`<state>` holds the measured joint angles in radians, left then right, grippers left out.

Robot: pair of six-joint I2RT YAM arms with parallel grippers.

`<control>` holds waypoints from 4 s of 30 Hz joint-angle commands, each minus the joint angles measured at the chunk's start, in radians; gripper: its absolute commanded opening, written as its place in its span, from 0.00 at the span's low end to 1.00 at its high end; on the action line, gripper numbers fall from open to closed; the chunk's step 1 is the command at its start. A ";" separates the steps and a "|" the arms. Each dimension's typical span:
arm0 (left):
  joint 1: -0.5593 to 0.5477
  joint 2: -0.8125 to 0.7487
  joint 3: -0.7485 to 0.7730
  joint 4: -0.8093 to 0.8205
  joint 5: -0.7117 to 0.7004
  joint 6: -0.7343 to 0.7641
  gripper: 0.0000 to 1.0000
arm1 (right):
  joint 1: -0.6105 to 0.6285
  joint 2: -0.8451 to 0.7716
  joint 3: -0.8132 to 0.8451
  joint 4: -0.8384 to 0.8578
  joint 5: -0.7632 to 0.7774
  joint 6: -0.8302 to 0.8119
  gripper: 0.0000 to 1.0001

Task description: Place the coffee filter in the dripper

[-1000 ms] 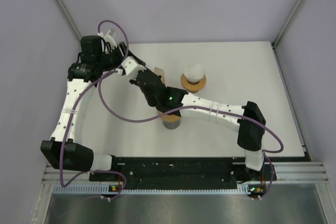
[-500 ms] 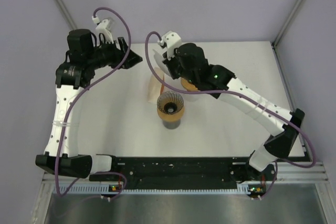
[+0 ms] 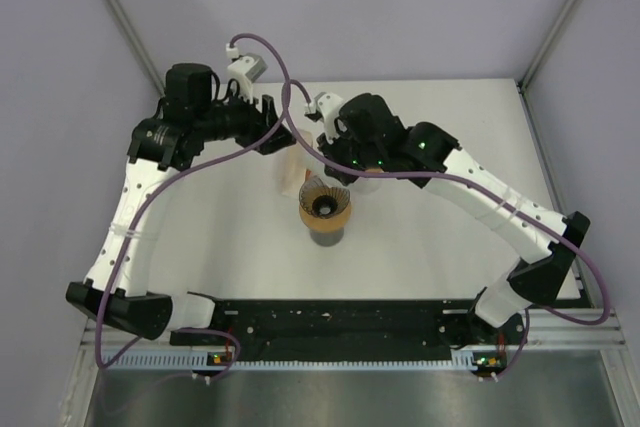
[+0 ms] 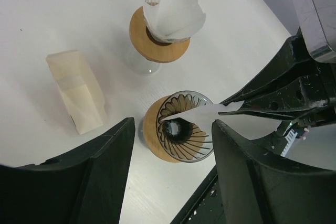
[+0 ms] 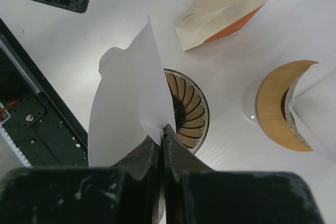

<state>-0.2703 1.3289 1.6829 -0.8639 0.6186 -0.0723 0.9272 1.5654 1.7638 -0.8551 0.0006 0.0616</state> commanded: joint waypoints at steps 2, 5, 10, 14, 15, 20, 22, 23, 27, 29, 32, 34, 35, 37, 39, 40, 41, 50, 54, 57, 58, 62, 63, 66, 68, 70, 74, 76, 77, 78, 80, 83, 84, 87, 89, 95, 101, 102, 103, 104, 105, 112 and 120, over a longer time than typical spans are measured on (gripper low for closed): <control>-0.030 0.004 -0.058 -0.009 0.023 0.063 0.66 | -0.021 -0.007 0.017 -0.024 -0.085 0.023 0.00; -0.032 0.012 -0.094 -0.006 0.020 0.063 0.67 | -0.033 0.015 0.000 -0.006 -0.103 0.023 0.00; -0.033 0.012 -0.176 0.028 0.016 0.040 0.71 | -0.057 0.016 -0.056 0.074 -0.160 0.046 0.00; -0.032 0.013 -0.206 0.043 0.053 0.022 0.71 | -0.059 0.028 -0.085 0.085 -0.146 0.050 0.00; -0.033 0.013 -0.209 0.046 0.055 0.020 0.71 | -0.057 0.033 -0.093 0.087 -0.149 0.052 0.00; -0.033 0.026 -0.232 0.060 0.078 0.014 0.69 | -0.064 0.039 -0.136 0.120 -0.162 0.064 0.03; -0.033 0.032 -0.250 0.075 0.075 -0.001 0.67 | -0.073 0.038 -0.147 0.129 -0.159 0.067 0.12; -0.033 0.032 -0.268 0.100 0.058 -0.026 0.66 | -0.074 0.039 -0.148 0.134 -0.154 0.067 0.20; -0.033 0.023 -0.312 0.158 0.046 -0.061 0.65 | -0.080 0.018 -0.147 0.149 -0.133 0.055 0.39; -0.033 0.024 -0.301 0.155 0.052 -0.060 0.65 | -0.080 0.005 -0.141 0.152 -0.120 0.044 0.43; -0.032 0.024 -0.299 0.157 0.050 -0.057 0.64 | -0.080 -0.010 -0.124 0.153 -0.091 0.018 0.48; -0.033 0.023 -0.296 0.155 0.050 -0.057 0.64 | -0.080 -0.021 -0.107 0.153 -0.076 -0.002 0.50; -0.033 0.023 -0.298 0.155 0.053 -0.055 0.64 | -0.080 -0.027 -0.099 0.153 -0.067 -0.014 0.52; -0.032 0.023 -0.293 0.154 0.053 -0.055 0.64 | -0.080 -0.039 -0.084 0.154 -0.053 -0.037 0.55; -0.033 0.024 -0.289 0.152 0.055 -0.050 0.64 | -0.079 -0.050 -0.070 0.153 -0.048 -0.055 0.56; -0.033 0.024 -0.287 0.152 0.053 -0.050 0.64 | -0.080 -0.056 -0.064 0.153 -0.047 -0.055 0.56; -0.033 0.024 -0.285 0.151 0.050 -0.049 0.64 | -0.079 -0.061 -0.057 0.154 -0.047 -0.055 0.56; -0.032 0.027 -0.273 0.143 0.046 -0.041 0.64 | -0.079 -0.136 -0.118 0.263 -0.174 -0.091 0.03; -0.029 0.023 -0.264 0.135 0.043 -0.040 0.64 | -0.080 -0.111 -0.151 0.255 -0.217 -0.068 0.00; -0.024 0.018 -0.264 0.132 0.040 -0.040 0.65 | -0.079 -0.087 -0.170 0.241 -0.249 -0.042 0.00; -0.021 0.018 -0.265 0.134 0.038 -0.038 0.65 | -0.080 -0.078 -0.175 0.241 -0.266 -0.034 0.00; -0.014 0.013 -0.275 0.135 0.035 -0.040 0.65 | -0.079 -0.045 -0.176 0.217 -0.246 -0.026 0.00; -0.014 0.012 -0.276 0.135 0.036 -0.040 0.65 | -0.079 -0.038 -0.176 0.211 -0.235 -0.028 0.00; -0.012 0.010 -0.284 0.138 0.035 -0.040 0.65 | -0.077 -0.028 -0.175 0.199 -0.215 -0.036 0.00; -0.010 0.009 -0.288 0.141 0.032 -0.040 0.65 | -0.079 -0.030 -0.164 0.192 -0.211 -0.037 0.00; -0.010 0.010 -0.295 0.146 0.027 -0.040 0.66 | -0.079 -0.039 -0.150 0.191 -0.208 -0.039 0.00; -0.010 0.013 -0.301 0.155 0.029 -0.038 0.66 | -0.082 -0.070 -0.119 0.191 -0.148 -0.036 0.00; -0.010 0.018 -0.308 0.157 0.029 -0.038 0.66 | -0.094 -0.079 -0.115 0.189 -0.087 -0.026 0.04; -0.010 0.018 -0.307 0.157 0.029 -0.038 0.66 | -0.108 -0.082 -0.113 0.189 -0.085 -0.020 0.14; -0.010 0.021 -0.305 0.157 0.026 -0.037 0.66 | -0.129 -0.084 -0.112 0.191 -0.105 -0.017 0.23; -0.010 0.020 -0.305 0.161 0.029 -0.037 0.66 | -0.192 -0.076 -0.107 0.192 -0.175 -0.017 0.34; -0.012 0.021 -0.307 0.164 0.032 -0.038 0.66 | -0.254 -0.038 -0.087 0.188 -0.292 -0.008 0.51; -0.010 0.023 -0.308 0.163 0.033 -0.038 0.66 | -0.263 -0.021 -0.076 0.182 -0.315 -0.008 0.55; -0.010 0.016 -0.316 0.163 0.027 -0.035 0.66 | -0.264 0.024 -0.061 0.171 -0.359 -0.014 0.59; -0.010 0.013 -0.318 0.164 0.029 -0.035 0.66 | -0.264 0.044 -0.056 0.171 -0.390 -0.016 0.59; -0.010 0.009 -0.319 0.166 0.033 -0.035 0.65 | -0.264 0.096 -0.044 0.159 -0.450 -0.003 0.56; -0.010 0.010 -0.321 0.167 0.036 -0.035 0.65 | -0.264 0.108 -0.041 0.157 -0.548 0.006 0.39; -0.010 0.010 -0.318 0.167 0.036 -0.037 0.65 | -0.264 0.107 -0.043 0.159 -0.551 0.010 0.38; -0.010 0.010 -0.318 0.167 0.038 -0.038 0.65 | -0.264 0.104 -0.049 0.159 -0.553 0.010 0.36; -0.010 0.010 -0.319 0.167 0.038 -0.038 0.65 | -0.264 0.099 -0.055 0.157 -0.557 0.012 0.35; -0.010 0.010 -0.318 0.167 0.039 -0.038 0.65 | -0.264 0.094 -0.059 0.157 -0.563 0.012 0.33; -0.010 0.015 -0.315 0.167 0.043 -0.038 0.65 | -0.264 0.076 -0.090 0.157 -0.599 0.011 0.30; -0.009 0.018 -0.298 0.163 0.038 -0.041 0.65 | -0.205 0.032 -0.115 0.157 -0.515 -0.028 0.18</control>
<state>-0.2840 1.3594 1.3697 -0.7403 0.6392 -0.1242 0.6685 1.6764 1.6485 -0.7124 -0.5697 0.0689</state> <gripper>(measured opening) 0.654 0.221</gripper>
